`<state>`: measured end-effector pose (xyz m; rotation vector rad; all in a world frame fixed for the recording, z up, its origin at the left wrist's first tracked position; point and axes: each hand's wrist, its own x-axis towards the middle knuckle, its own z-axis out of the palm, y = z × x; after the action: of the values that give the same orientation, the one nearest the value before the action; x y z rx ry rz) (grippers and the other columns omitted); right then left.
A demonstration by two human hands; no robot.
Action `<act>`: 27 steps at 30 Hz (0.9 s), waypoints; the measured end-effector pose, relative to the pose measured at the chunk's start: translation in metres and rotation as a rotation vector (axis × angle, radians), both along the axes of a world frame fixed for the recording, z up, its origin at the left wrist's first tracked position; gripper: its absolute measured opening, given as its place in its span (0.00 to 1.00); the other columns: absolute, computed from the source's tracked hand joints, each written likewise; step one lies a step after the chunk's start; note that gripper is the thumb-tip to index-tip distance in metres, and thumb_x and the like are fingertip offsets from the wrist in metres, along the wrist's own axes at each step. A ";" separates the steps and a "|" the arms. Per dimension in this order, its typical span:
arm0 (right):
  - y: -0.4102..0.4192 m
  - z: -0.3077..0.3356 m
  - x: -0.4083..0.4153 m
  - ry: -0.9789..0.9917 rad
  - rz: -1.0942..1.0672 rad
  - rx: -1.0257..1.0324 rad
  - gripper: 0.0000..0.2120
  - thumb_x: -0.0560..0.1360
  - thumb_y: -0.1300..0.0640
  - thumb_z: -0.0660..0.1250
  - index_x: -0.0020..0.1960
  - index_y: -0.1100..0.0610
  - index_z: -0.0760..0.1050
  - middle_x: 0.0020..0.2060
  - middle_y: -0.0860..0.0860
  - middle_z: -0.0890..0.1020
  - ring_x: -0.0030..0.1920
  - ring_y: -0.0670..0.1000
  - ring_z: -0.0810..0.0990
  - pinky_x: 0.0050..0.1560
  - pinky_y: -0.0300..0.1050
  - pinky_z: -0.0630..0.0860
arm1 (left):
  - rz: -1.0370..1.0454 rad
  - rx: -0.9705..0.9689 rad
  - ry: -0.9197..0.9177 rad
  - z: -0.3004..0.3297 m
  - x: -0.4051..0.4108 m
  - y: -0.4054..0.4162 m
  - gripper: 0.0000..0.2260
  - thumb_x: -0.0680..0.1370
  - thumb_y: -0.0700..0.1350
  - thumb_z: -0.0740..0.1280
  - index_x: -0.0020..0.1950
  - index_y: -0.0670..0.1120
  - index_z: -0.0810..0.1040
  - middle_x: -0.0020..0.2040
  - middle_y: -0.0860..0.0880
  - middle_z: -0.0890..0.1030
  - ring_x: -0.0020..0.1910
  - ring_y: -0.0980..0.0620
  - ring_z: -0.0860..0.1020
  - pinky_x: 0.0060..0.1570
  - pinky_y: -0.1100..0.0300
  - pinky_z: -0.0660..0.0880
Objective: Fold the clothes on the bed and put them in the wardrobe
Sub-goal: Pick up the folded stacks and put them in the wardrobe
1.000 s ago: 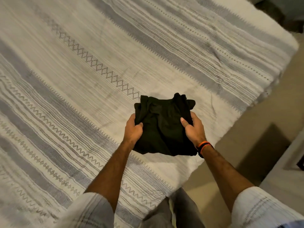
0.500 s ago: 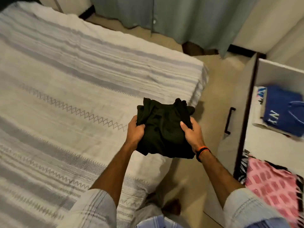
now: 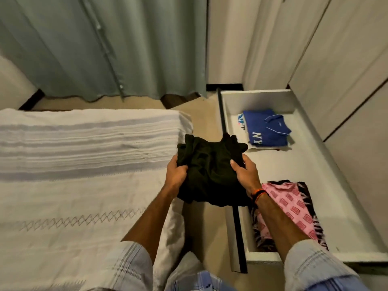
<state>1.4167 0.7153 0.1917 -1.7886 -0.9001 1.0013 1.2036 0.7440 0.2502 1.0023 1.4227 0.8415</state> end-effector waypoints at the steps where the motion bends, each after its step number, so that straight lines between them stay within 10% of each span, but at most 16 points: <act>1: -0.001 -0.003 0.010 0.000 -0.028 -0.017 0.25 0.78 0.48 0.67 0.72 0.54 0.69 0.67 0.53 0.76 0.67 0.56 0.74 0.68 0.59 0.72 | -0.037 -0.003 0.001 -0.001 0.010 0.005 0.20 0.79 0.32 0.59 0.70 0.46 0.71 0.58 0.49 0.76 0.54 0.50 0.76 0.53 0.56 0.75; 14: 0.014 -0.037 0.111 0.066 -0.457 -0.082 0.26 0.76 0.48 0.68 0.72 0.55 0.70 0.66 0.53 0.77 0.66 0.55 0.75 0.68 0.58 0.72 | -0.474 -0.078 -0.030 -0.033 0.138 0.114 0.17 0.79 0.31 0.60 0.64 0.47 0.72 0.54 0.49 0.77 0.54 0.51 0.77 0.50 0.58 0.75; 19: 0.010 -0.063 0.134 0.119 -0.593 -0.120 0.43 0.63 0.32 0.67 0.73 0.51 0.67 0.70 0.53 0.73 0.70 0.57 0.72 0.69 0.61 0.71 | -0.593 -0.148 0.046 -0.049 0.178 0.143 0.19 0.79 0.33 0.60 0.68 0.46 0.70 0.59 0.46 0.77 0.55 0.51 0.76 0.55 0.54 0.75; 27: 0.010 -0.070 0.162 0.152 -0.638 -0.191 0.28 0.77 0.46 0.67 0.74 0.51 0.66 0.70 0.53 0.73 0.70 0.57 0.71 0.69 0.60 0.71 | -0.676 -0.196 0.119 -0.064 0.225 0.151 0.19 0.82 0.36 0.60 0.72 0.48 0.67 0.63 0.47 0.74 0.60 0.48 0.74 0.65 0.48 0.72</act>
<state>1.5787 0.7255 0.1218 -1.9409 -0.1107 0.7993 1.4288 0.8953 0.1863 1.2837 1.1189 0.1473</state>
